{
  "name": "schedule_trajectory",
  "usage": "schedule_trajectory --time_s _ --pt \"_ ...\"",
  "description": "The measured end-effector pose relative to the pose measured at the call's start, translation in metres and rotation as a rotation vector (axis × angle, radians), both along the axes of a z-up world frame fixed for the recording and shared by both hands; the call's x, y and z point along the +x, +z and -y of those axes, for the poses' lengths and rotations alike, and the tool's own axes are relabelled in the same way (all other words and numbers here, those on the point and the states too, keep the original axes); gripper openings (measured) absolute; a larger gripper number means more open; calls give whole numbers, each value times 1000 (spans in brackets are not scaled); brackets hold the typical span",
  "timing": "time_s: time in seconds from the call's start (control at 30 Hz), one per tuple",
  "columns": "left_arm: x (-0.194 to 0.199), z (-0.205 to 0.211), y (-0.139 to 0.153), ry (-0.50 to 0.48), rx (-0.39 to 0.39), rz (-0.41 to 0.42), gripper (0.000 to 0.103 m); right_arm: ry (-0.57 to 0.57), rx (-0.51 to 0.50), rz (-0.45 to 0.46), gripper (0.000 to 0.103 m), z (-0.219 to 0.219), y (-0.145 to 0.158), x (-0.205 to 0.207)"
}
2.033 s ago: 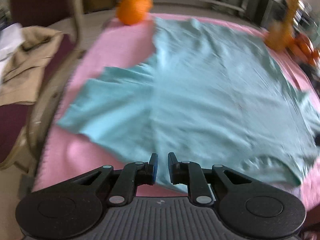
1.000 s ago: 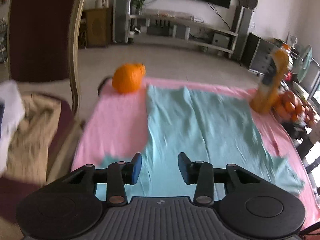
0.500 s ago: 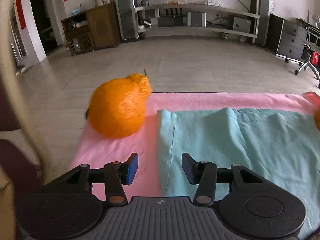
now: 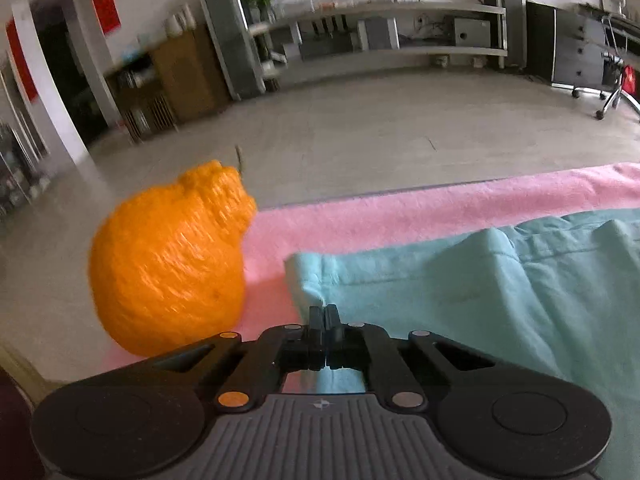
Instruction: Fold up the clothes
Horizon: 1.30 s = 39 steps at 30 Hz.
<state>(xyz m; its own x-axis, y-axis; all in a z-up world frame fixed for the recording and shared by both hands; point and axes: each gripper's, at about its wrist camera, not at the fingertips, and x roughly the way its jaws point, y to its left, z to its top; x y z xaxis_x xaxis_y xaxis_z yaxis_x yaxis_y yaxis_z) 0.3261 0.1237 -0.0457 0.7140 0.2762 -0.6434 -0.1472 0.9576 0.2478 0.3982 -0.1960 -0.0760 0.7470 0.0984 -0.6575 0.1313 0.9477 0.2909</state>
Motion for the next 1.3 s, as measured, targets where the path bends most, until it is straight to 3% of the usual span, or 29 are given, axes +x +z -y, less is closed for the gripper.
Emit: schedule_trajectory --time_s 0.1,0.27,0.47,0.5,0.53,0.6,0.7,0.8,0.97,1.1,1.2,1.23,1.3 --pt "-7 1 7 26 65 71 2 3 -103 103 2 -13 14 -13" --pt "-6 -2 -3 94 142 73 2 27 -258 207 2 -36 25 -22" --pt "3 7 -23 113 219 19 2 58 -363 75 3 -54 -4 2" --pt "-3 7 -15 113 212 26 7 69 -391 65 5 -57 -6 2" --pt "-11 7 -7 114 202 33 16 80 -420 58 11 -60 -7 1" --pt "-25 6 10 116 181 47 16 92 -463 40 24 -65 2 -5" --pt "-47 6 35 120 150 69 17 82 -381 56 26 -53 35 -33" --pt "-82 3 71 97 101 69 24 52 -238 37 27 -25 76 -70" --pt "-169 12 117 50 15 -14 28 72 -14 8 38 28 138 -158" --pt "-230 22 102 33 -129 -66 28 103 94 27 46 53 155 -218" --pt "-238 21 69 54 -259 -83 26 99 182 34 48 66 138 -245" --pt "-233 22 61 53 -269 -99 25 100 205 30 48 68 128 -248" --pt "-227 27 52 29 -202 -70 23 107 209 -3 44 63 103 -237"
